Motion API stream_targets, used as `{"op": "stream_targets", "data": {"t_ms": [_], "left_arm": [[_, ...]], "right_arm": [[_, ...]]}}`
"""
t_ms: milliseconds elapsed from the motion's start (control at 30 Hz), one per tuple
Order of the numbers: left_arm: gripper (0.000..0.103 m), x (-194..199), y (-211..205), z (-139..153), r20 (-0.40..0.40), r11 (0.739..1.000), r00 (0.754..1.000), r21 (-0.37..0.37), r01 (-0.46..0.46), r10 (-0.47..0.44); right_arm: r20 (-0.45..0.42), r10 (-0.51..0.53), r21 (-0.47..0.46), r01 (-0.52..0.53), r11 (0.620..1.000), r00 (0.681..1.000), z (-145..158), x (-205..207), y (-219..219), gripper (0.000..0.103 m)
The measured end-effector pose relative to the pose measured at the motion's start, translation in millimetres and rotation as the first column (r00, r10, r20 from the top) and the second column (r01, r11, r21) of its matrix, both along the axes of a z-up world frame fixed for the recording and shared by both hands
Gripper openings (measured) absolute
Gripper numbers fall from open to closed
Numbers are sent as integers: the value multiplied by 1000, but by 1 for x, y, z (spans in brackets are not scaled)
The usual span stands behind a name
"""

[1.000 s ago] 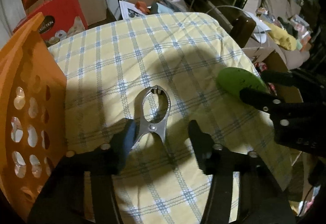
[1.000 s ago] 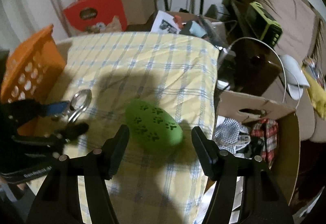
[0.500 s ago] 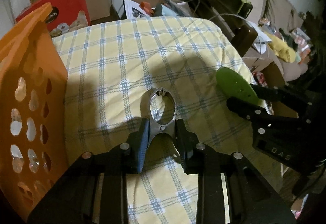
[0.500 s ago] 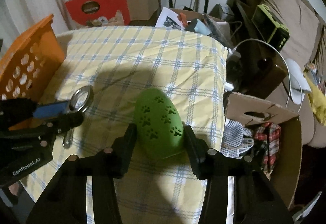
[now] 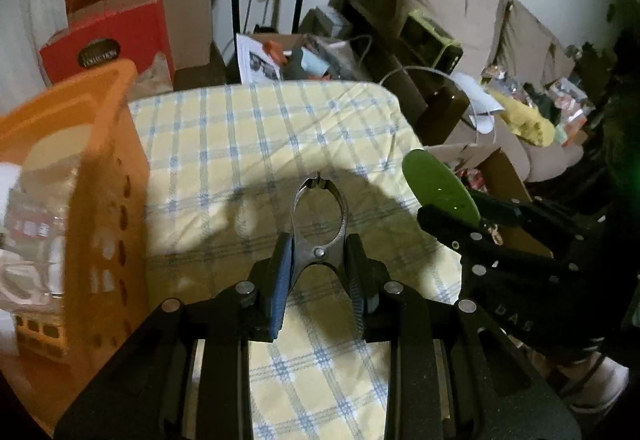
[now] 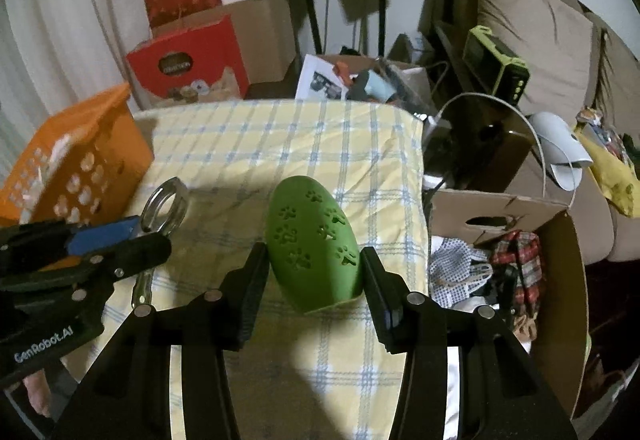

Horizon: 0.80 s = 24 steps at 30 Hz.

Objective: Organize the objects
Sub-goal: 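Carry the silver clothespin and green egg over the basket with both tools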

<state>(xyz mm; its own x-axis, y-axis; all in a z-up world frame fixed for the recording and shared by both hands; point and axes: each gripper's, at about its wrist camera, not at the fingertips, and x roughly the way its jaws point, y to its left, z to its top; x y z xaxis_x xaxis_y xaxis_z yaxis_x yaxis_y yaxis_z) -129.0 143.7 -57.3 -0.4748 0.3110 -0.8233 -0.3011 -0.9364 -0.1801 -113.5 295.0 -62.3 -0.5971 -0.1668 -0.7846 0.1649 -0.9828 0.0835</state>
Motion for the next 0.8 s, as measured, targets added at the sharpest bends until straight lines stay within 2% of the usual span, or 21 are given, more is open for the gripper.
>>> {"op": "stream_targets", "data": {"t_ms": [467,800], "left_arm": [[25,26,-45,52,-115,997,990,21,-75,77],[25,37,-91,64,-149,989,978,17,-144,145]], "right_arm": [[-92,-27,-18,25,1000,995,49,28,-34,48],[-127,4,-17,-7,1000,992,68,35,-75,48]]}}
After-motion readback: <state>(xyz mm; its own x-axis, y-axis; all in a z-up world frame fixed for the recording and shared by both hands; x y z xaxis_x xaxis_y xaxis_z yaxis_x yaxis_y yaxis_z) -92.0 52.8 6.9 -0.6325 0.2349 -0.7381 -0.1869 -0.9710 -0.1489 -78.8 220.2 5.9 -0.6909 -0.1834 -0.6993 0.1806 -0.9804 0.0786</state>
